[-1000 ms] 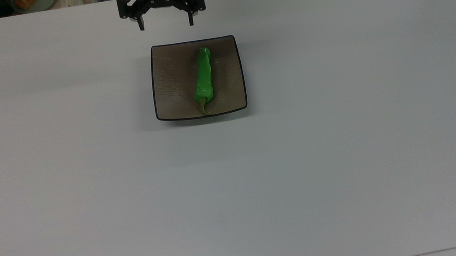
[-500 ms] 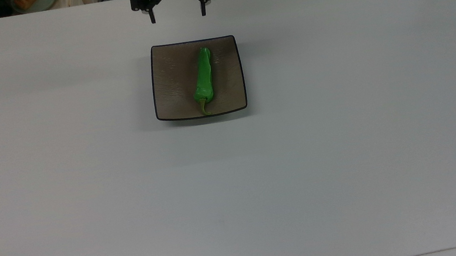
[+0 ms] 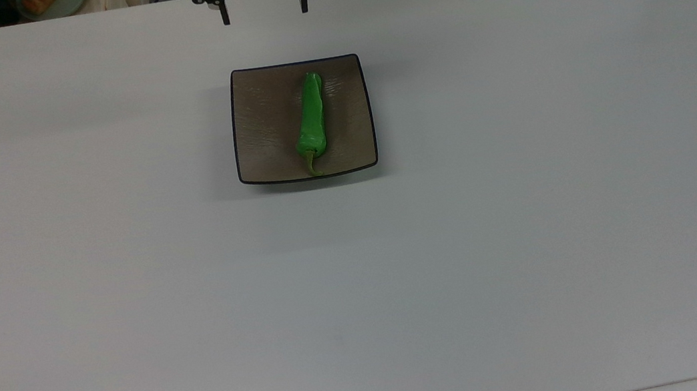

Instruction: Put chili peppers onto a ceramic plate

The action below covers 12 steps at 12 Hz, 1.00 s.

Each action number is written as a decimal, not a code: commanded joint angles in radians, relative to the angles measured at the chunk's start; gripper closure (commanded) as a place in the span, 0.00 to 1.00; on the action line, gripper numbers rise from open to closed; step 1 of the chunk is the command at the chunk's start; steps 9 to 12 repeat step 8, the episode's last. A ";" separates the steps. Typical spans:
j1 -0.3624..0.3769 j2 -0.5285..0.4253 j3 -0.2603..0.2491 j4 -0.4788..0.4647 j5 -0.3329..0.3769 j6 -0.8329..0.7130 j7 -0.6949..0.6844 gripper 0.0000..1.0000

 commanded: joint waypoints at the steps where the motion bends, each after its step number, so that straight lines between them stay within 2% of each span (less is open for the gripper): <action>1: 0.013 -0.061 -0.025 -0.079 0.006 0.059 -0.012 0.00; 12: 0.018 -0.061 -0.036 -0.076 0.029 0.062 0.011 0.00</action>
